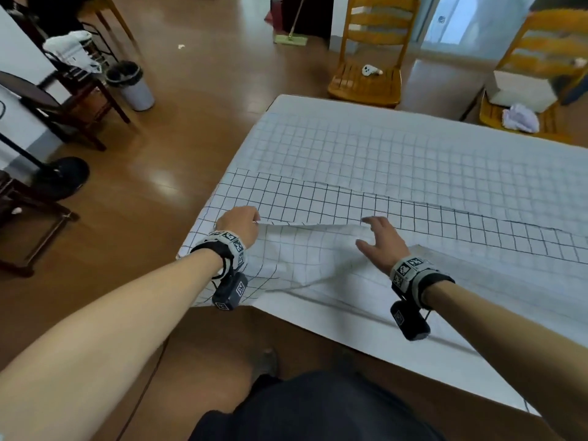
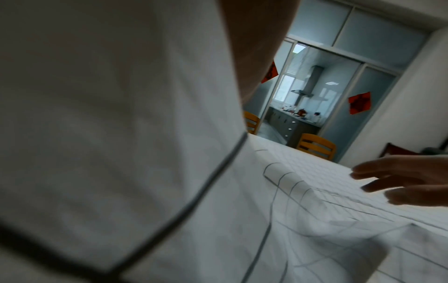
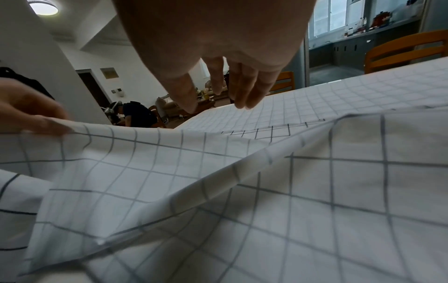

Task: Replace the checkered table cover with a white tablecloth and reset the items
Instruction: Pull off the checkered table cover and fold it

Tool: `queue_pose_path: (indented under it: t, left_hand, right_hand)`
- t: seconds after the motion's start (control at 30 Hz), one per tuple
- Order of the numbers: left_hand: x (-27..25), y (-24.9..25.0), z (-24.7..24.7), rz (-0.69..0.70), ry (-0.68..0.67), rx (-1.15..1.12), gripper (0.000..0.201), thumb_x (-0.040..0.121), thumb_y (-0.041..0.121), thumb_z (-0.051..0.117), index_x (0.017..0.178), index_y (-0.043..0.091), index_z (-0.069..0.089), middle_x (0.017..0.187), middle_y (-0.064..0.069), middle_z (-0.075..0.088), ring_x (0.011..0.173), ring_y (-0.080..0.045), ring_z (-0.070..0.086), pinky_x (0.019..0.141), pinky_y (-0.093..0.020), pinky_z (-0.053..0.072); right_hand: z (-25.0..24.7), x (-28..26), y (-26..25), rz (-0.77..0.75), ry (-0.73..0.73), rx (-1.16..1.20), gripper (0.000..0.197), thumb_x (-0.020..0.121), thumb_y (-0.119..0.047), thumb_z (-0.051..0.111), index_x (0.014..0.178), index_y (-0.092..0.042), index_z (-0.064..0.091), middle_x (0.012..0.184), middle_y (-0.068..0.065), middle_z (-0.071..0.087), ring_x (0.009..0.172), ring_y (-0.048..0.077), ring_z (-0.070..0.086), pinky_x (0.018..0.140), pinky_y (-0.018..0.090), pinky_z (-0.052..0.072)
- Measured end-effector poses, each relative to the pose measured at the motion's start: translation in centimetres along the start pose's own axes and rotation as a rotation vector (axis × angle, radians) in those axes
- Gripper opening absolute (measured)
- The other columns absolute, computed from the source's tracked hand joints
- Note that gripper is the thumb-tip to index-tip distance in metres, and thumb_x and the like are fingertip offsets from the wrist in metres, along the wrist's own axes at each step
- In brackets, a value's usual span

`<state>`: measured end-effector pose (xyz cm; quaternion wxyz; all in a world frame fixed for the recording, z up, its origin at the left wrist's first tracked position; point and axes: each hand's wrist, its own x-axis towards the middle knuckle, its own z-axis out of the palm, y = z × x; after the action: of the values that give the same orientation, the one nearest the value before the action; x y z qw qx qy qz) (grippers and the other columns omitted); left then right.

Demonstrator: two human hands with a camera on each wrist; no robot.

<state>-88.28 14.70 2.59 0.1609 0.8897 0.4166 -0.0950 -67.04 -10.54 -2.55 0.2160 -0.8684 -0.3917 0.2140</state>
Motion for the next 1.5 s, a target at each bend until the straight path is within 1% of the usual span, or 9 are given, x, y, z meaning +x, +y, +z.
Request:
queue_pose_path:
  t: [0.33, 0.43, 0.53, 0.7, 0.8, 0.87, 1.07, 1.23, 1.5]
  left_hand:
    - [1.3, -2.5, -1.8, 0.215, -0.109, -0.043, 0.023, 0.091, 0.014, 0.054, 0.105, 0.025, 0.069, 0.113, 0.000, 0.068, 0.101, -0.026, 0.063, 0.085, -0.035, 0.053]
    - [0.9, -3.5, -2.3, 0.261, -0.107, -0.071, 0.022, 0.091, 0.016, 0.054, 0.102, 0.025, 0.070, 0.109, 0.003, 0.069, 0.097, -0.023, 0.064, 0.078, -0.032, 0.051]
    - [0.2, -5.3, -2.9, 0.292, -0.093, -0.139, 0.020, 0.090, 0.017, 0.055, 0.100, 0.028, 0.070, 0.107, 0.006, 0.068, 0.096, -0.019, 0.063, 0.078, -0.032, 0.051]
    - [-1.6, -9.2, -3.6, 0.278, -0.084, -0.324, 0.011, 0.089, 0.033, 0.058, 0.091, 0.029, 0.068, 0.097, 0.011, 0.069, 0.092, -0.012, 0.063, 0.083, -0.037, 0.054]
    - [-2.7, -11.9, -3.1, 0.239, -0.125, -0.444, 0.027, 0.087, 0.053, 0.059, 0.090, 0.027, 0.067, 0.090, 0.012, 0.068, 0.087, -0.009, 0.062, 0.079, -0.034, 0.053]
    - [-3.4, -13.7, -2.2, 0.196, -0.145, -0.455, 0.033, 0.089, 0.058, 0.052, 0.089, 0.028, 0.065, 0.089, 0.010, 0.069, 0.086, -0.012, 0.063, 0.079, -0.036, 0.052]
    - [-6.2, -18.5, 1.7, 0.017, -0.170, -0.401, 0.030, 0.094, 0.047, 0.048, 0.116, 0.030, 0.058, 0.107, 0.012, 0.063, 0.091, -0.015, 0.059, 0.080, -0.032, 0.048]
    - [-7.5, -19.9, 6.7, 0.049, -0.207, -0.260, 0.069, 0.089, 0.039, 0.063, 0.148, 0.025, 0.030, 0.147, 0.006, 0.040, 0.132, -0.019, 0.043, 0.103, -0.040, 0.041]
    - [-6.1, -21.4, 10.6, -0.182, -0.114, -0.551, 0.033, 0.099, 0.033, 0.049, 0.126, 0.016, 0.059, 0.120, -0.010, 0.067, 0.105, -0.032, 0.062, 0.089, -0.041, 0.052]
  right_hand:
    - [8.8, -2.4, -13.5, -0.214, -0.349, 0.062, 0.074, 0.076, -0.062, 0.075, 0.140, -0.034, 0.049, 0.127, -0.013, 0.054, 0.094, 0.005, 0.056, 0.087, 0.029, 0.049]
    - [10.8, -2.2, -16.0, -0.270, -0.293, 0.000, 0.049, 0.085, -0.053, 0.071, 0.127, -0.030, 0.062, 0.113, -0.012, 0.061, 0.075, -0.005, 0.049, 0.076, 0.026, 0.042]
    - [12.0, -1.6, -17.4, -0.220, -0.163, 0.008, 0.022, 0.089, -0.043, 0.069, 0.106, -0.029, 0.070, 0.095, -0.015, 0.066, 0.073, 0.000, 0.052, 0.073, 0.029, 0.045]
    - [12.4, -0.5, -19.5, -0.106, -0.236, 0.021, 0.066, 0.080, -0.049, 0.076, 0.136, -0.032, 0.048, 0.111, -0.010, 0.058, 0.083, 0.010, 0.054, 0.080, 0.032, 0.049]
    - [12.7, 0.1, -20.6, -0.148, -0.274, -0.180, 0.023, 0.086, -0.047, 0.071, 0.087, -0.027, 0.060, 0.088, -0.006, 0.057, 0.080, 0.016, 0.054, 0.071, 0.033, 0.048]
    - [13.2, 0.4, -20.8, -0.135, -0.328, -0.234, 0.031, 0.089, -0.044, 0.068, 0.070, -0.023, 0.054, 0.075, -0.006, 0.056, 0.074, 0.018, 0.055, 0.064, 0.032, 0.045]
    - [14.2, 1.8, -20.6, -0.031, -0.222, 0.041, 0.030, 0.097, -0.039, 0.056, 0.078, -0.015, 0.061, 0.070, -0.002, 0.061, 0.067, 0.018, 0.058, 0.062, 0.033, 0.045]
    - [14.3, 3.3, -20.8, 0.043, -0.147, 0.148, 0.033, 0.099, -0.032, 0.052, 0.074, -0.011, 0.057, 0.064, 0.006, 0.064, 0.063, 0.030, 0.066, 0.064, 0.045, 0.056]
    - [14.7, 2.9, -20.8, 0.099, -0.111, 0.367, 0.012, 0.097, -0.025, 0.059, 0.092, -0.014, 0.060, 0.082, 0.006, 0.069, 0.067, 0.022, 0.071, 0.066, 0.041, 0.059]
